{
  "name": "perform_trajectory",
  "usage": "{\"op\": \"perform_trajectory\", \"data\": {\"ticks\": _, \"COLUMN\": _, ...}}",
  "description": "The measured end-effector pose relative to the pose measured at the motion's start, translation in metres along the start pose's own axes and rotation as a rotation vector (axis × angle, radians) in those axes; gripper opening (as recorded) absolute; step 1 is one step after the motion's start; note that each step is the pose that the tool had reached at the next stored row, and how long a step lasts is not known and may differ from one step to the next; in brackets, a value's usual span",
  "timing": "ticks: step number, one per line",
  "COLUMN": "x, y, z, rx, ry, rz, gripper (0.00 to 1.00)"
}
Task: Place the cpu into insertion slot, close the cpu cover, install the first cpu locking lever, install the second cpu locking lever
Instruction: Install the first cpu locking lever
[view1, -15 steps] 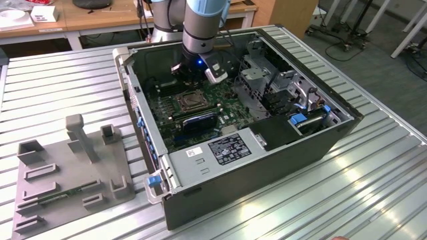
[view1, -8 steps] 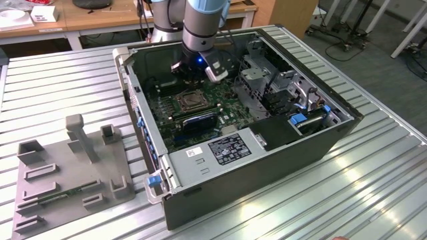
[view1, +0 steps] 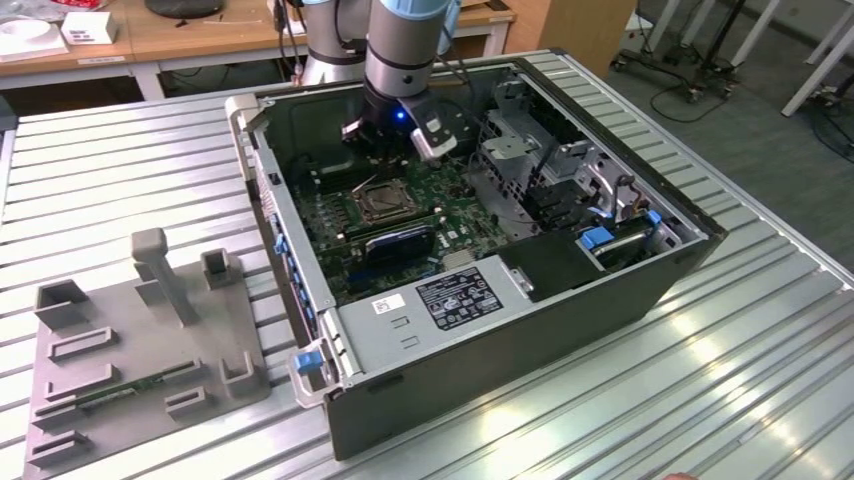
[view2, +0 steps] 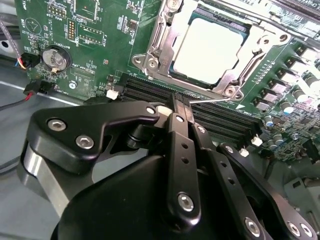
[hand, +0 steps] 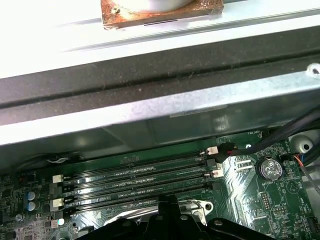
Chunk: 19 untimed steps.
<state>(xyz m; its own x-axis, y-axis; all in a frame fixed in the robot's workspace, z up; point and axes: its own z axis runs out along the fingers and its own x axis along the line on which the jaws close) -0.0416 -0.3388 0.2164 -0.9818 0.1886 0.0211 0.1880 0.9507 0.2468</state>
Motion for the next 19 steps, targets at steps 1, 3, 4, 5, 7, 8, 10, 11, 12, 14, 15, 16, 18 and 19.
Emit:
{"op": "perform_trajectory", "data": {"ticks": 1, "x": 0.0, "y": 0.0, "z": -0.0001, "rx": 0.0001, "ry": 0.0, "rz": 0.0, "gripper": 0.11}}
{"op": "perform_trajectory", "data": {"ticks": 3, "x": 0.0, "y": 0.0, "z": -0.0001, "rx": 0.0001, "ry": 0.0001, "rz": 0.0, "gripper": 0.11}}
{"op": "perform_trajectory", "data": {"ticks": 4, "x": 0.0001, "y": 0.0, "z": -0.0001, "rx": 0.0002, "ry": 0.0001, "rz": 0.0, "gripper": 0.11}}
{"op": "perform_trajectory", "data": {"ticks": 5, "x": 0.0003, "y": -0.0001, "z": -0.0002, "rx": 0.0002, "ry": 0.0001, "rz": 0.0, "gripper": 0.11}}
{"op": "perform_trajectory", "data": {"ticks": 7, "x": 0.0011, "y": -0.0002, "z": -0.0002, "rx": 0.0003, "ry": 0.0001, "rz": 0.0, "gripper": 0.11}}
{"op": "perform_trajectory", "data": {"ticks": 8, "x": 0.0015, "y": -0.0003, "z": -0.0002, "rx": 0.0002, "ry": 0.0, "rz": 0.0, "gripper": 0.11}}
{"op": "perform_trajectory", "data": {"ticks": 10, "x": 0.0019, "y": -0.0004, "z": -0.0002, "rx": 0.0002, "ry": 0.0, "rz": 0.0, "gripper": 0.11}}
{"op": "perform_trajectory", "data": {"ticks": 11, "x": 0.0019, "y": -0.0004, "z": -0.0002, "rx": 0.0002, "ry": 0.0, "rz": 0.0, "gripper": 0.11}}
{"op": "perform_trajectory", "data": {"ticks": 12, "x": 0.0019, "y": -0.0004, "z": -0.0002, "rx": 0.0002, "ry": 0.0, "rz": 0.0, "gripper": 0.11}}
{"op": "perform_trajectory", "data": {"ticks": 14, "x": 0.002, "y": -0.0004, "z": -0.0002, "rx": 0.0002, "ry": 0.0, "rz": 0.0, "gripper": 0.11}}
{"op": "perform_trajectory", "data": {"ticks": 15, "x": 0.002, "y": -0.0004, "z": -0.0002, "rx": 0.0002, "ry": 0.0, "rz": 0.0, "gripper": 0.11}}
{"op": "perform_trajectory", "data": {"ticks": 16, "x": 0.002, "y": -0.0004, "z": -0.0002, "rx": 0.0002, "ry": 0.0, "rz": 0.0, "gripper": 0.11}}
{"op": "perform_trajectory", "data": {"ticks": 18, "x": 0.002, "y": -0.0003, "z": -0.0008, "rx": 0.0004, "ry": 0.0001, "rz": 0.0, "gripper": 0.11}}
{"op": "perform_trajectory", "data": {"ticks": 19, "x": 0.0021, "y": -0.0002, "z": -0.0013, "rx": 0.0003, "ry": 0.0001, "rz": 0.0, "gripper": 0.11}}
